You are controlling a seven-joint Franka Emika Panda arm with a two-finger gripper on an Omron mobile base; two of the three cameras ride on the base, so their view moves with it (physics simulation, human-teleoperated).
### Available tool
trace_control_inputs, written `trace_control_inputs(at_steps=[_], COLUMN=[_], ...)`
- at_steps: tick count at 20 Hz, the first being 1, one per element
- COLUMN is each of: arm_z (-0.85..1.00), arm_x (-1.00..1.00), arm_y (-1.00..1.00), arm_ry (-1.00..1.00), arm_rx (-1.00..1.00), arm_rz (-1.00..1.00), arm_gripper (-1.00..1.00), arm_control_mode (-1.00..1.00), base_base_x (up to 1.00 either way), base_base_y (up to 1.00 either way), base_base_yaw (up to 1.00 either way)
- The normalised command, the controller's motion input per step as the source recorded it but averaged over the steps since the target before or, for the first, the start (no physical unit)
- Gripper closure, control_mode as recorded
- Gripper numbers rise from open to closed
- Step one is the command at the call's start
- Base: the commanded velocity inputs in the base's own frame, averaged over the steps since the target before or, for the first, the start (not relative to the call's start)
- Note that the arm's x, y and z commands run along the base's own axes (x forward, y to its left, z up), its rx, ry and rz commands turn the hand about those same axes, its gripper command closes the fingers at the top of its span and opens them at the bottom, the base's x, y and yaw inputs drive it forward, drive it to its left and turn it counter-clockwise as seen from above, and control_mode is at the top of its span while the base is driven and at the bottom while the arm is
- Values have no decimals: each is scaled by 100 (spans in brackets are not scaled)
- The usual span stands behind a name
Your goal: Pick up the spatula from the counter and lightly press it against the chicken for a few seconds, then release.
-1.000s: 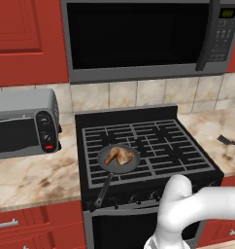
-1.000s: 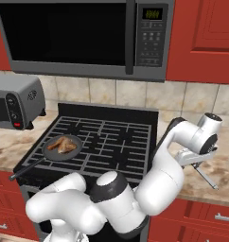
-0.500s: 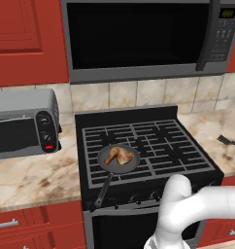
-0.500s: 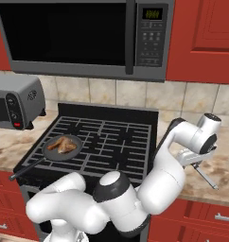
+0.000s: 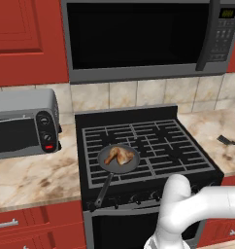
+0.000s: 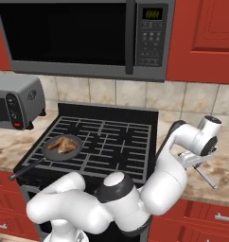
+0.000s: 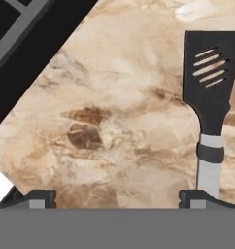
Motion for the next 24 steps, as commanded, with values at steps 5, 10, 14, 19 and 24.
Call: trace_control_inputs(at_steps=[5,10,14,19,24], arm_z=[-10,-8,-8,-11,-17], arm_x=[8,13,21,22,21], arm_y=[-16,-13,-7,-8,-7], arm_ry=[0,0,2,3,4], arm_rx=[0,0,0,0,0], arm_rz=[6,6,5,4,3], arm_gripper=[-100,-100,-100,-100,-100], arm_control_mode=[-100,-100,-100,-100,-100], base_base_x=[0,0,0,0,0], base_base_y=[0,0,0,0,0], base_base_yaw=[0,0,0,0,0])
